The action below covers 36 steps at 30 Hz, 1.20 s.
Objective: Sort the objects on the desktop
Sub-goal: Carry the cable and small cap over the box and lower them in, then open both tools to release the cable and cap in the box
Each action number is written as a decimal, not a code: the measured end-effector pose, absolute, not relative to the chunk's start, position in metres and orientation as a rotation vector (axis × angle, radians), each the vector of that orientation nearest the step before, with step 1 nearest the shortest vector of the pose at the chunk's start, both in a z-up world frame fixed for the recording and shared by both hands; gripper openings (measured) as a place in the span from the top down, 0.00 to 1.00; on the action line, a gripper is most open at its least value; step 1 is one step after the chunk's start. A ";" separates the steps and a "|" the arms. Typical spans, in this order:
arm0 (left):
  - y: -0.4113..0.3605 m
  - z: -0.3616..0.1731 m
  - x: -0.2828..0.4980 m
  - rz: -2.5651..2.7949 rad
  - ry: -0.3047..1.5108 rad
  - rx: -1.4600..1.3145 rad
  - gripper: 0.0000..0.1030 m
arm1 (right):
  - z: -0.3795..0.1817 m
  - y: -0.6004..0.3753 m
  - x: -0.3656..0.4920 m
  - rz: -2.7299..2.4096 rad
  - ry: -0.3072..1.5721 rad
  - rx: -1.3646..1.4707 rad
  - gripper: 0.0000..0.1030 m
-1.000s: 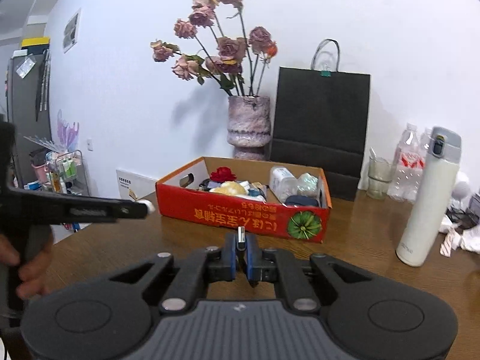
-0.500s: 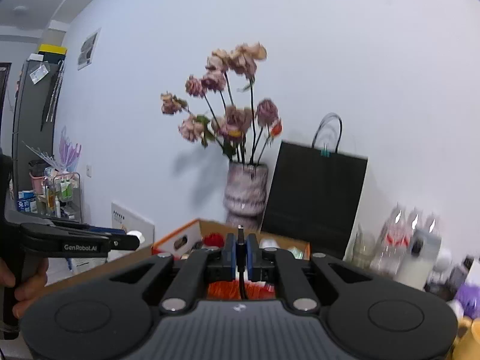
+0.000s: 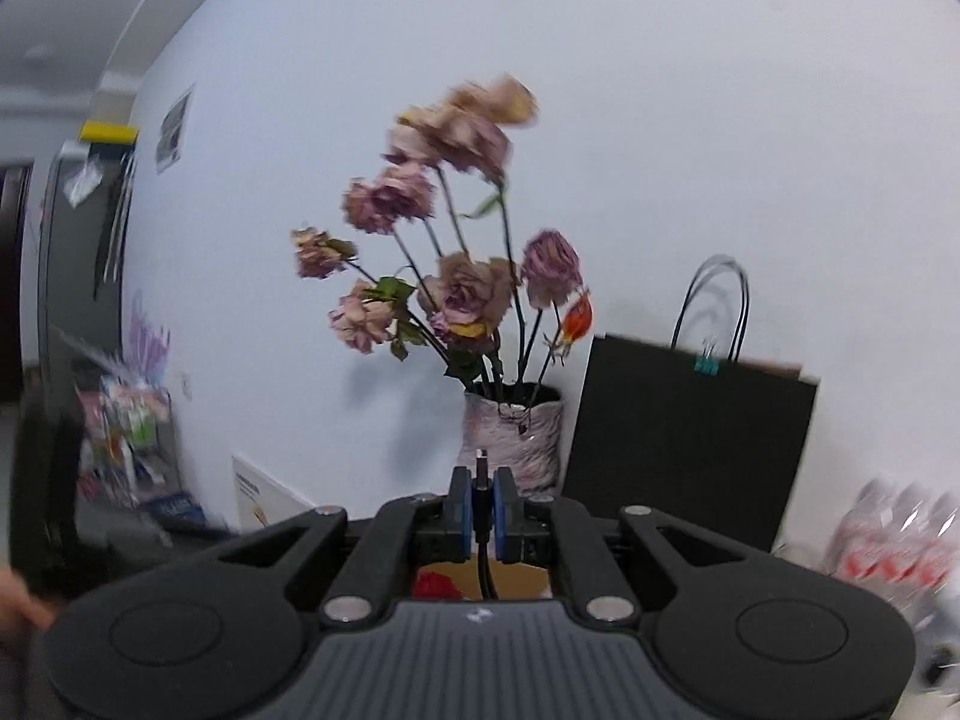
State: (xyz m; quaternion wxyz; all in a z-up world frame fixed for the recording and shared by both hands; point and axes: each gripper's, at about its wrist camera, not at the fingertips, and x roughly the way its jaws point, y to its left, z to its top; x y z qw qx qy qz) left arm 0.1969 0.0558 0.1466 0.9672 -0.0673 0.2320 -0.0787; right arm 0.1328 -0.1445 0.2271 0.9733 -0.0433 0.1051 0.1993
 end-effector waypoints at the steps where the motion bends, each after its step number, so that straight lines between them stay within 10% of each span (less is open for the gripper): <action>1: 0.056 0.142 0.204 -0.152 0.480 -0.136 0.76 | 0.225 -0.148 0.146 0.420 0.226 -0.047 0.94; 18: 0.039 0.063 0.302 -0.104 0.647 -0.076 0.75 | 0.051 -0.195 0.353 0.161 0.588 0.102 0.88; 22: 0.046 0.061 0.302 -0.111 0.679 -0.099 0.73 | 0.049 -0.192 0.359 0.123 0.607 0.074 0.46; 26: 0.049 0.063 0.298 -0.104 0.676 -0.076 0.43 | 0.060 -0.194 0.349 0.171 0.556 0.146 0.19; 36: 0.062 0.095 0.282 -0.047 0.646 -0.168 0.00 | 0.081 -0.197 0.338 0.169 0.646 0.152 0.15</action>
